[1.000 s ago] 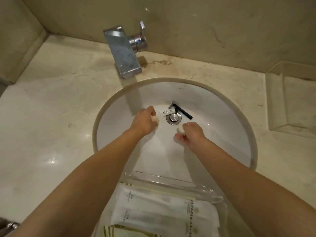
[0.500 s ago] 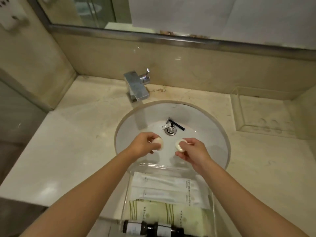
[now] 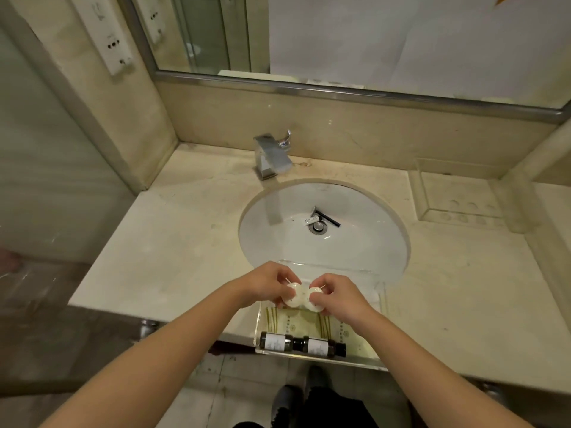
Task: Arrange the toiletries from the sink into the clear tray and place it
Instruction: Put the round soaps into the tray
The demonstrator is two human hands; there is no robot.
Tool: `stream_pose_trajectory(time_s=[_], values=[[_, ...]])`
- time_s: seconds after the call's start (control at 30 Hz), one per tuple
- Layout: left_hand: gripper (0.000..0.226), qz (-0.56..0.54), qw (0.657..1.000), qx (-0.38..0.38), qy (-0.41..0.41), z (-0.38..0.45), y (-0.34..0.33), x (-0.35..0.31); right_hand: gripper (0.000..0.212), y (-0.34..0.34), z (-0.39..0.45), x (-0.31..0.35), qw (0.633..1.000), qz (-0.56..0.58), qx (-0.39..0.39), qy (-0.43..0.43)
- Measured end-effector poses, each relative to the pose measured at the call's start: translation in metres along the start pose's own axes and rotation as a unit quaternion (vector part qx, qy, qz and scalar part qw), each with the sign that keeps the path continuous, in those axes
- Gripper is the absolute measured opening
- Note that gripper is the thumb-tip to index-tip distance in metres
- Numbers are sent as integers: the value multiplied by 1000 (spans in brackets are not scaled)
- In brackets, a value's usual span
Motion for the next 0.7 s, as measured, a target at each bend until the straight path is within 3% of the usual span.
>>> stream_pose_trajectory(time_s=[0.23, 0.7], values=[[25, 14, 1000, -1, -3, -17, -7, 8, 11, -11, -10, -6, 1000, -4, -1, -4], [21, 253, 965, 27, -57, -16, -13, 19, 16, -28, -7, -13, 989, -140, -44, -9]])
Point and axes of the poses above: each hand's wrist, its own z-axis towards the middle knuckle, its own y-axis out of the back of the hand, x = y × z, the point moved 4 cm from there along z, towards the middle knuckle, and after that the axes turned 15 degrees about -y, right-handed, at the moved point
